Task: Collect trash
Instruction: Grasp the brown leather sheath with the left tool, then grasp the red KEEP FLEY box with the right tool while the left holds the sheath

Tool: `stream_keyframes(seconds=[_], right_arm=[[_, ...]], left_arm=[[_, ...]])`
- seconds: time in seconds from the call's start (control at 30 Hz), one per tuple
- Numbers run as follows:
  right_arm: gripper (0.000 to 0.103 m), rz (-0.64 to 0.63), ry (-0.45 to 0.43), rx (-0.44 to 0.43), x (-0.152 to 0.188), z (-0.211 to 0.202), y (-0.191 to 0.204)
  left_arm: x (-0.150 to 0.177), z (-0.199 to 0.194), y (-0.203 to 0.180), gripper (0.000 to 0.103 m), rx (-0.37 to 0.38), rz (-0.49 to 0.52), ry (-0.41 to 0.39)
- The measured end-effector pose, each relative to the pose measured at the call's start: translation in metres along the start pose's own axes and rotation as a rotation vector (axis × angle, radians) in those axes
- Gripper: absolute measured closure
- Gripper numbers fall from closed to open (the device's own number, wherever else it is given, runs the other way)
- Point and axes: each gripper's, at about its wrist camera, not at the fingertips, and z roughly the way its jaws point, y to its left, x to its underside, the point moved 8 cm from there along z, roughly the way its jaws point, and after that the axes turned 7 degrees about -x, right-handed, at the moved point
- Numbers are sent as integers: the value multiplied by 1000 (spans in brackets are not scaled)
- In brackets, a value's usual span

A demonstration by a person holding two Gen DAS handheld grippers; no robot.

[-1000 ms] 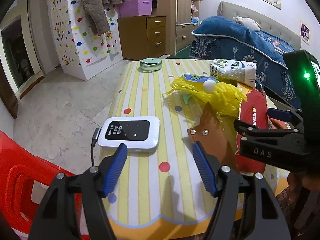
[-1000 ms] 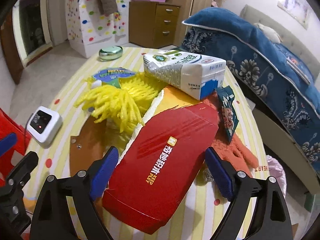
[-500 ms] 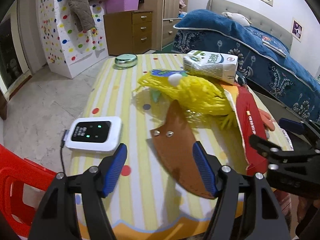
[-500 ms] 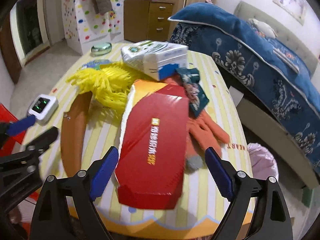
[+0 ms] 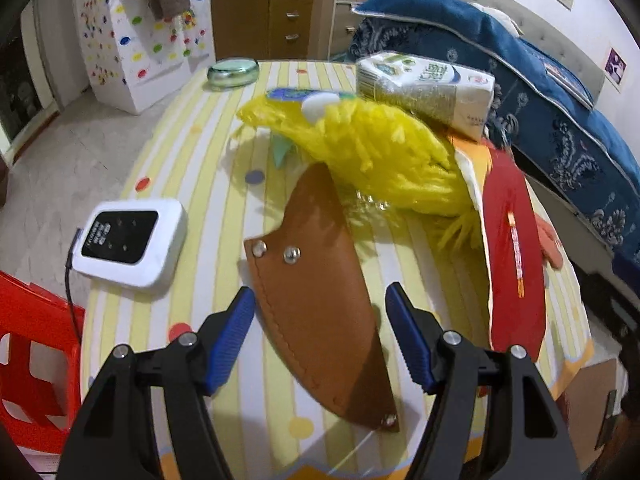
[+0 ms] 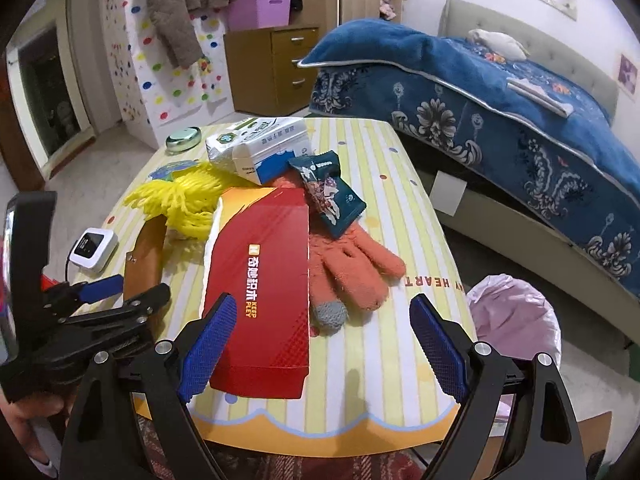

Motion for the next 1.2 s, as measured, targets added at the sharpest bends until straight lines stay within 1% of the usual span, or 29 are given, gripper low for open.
stream_keyframes(seconds=[0.03,0.1,0.2,0.27,0.3,0.4,0.47,0.57,0.6,0.67,0.87,1.07,1.2], right_arm=[[16,-5,-1,-3,1,0,1],[17,-13,1,-11,3,0,3],[18,-24,1,-26,4,-2,6],[21,-34,1,-37,6,-3,8],[26,-41,1,-45,6,-4,9],[32,-52,13,-67,9,-1,13],[33,-53,23,-88,10,2,17],[30,-50,31,-110,10,8,24],[23,-49,32,-114,9,10,26],[16,-42,33,-124,6,16,31],[14,-21,76,-130,-4,42,39],[14,-23,124,-97,-4,64,36],[15,-4,147,-131,2,63,32]], left_arm=[[-1,1,1,40,3,-15,7],[-6,2,4,47,17,-54,8],[-9,4,6,48,38,-67,15],[-7,0,5,49,34,-41,5],[-5,-3,5,49,33,-26,-3],[4,-18,4,49,43,21,-25],[12,-26,7,49,42,37,-29],[23,-36,15,49,36,47,-35],[24,-39,18,49,27,48,-40],[24,-43,23,49,25,41,-46],[19,-48,36,49,10,19,-65],[18,-48,36,49,14,18,-64],[20,-46,37,49,13,22,-58]])
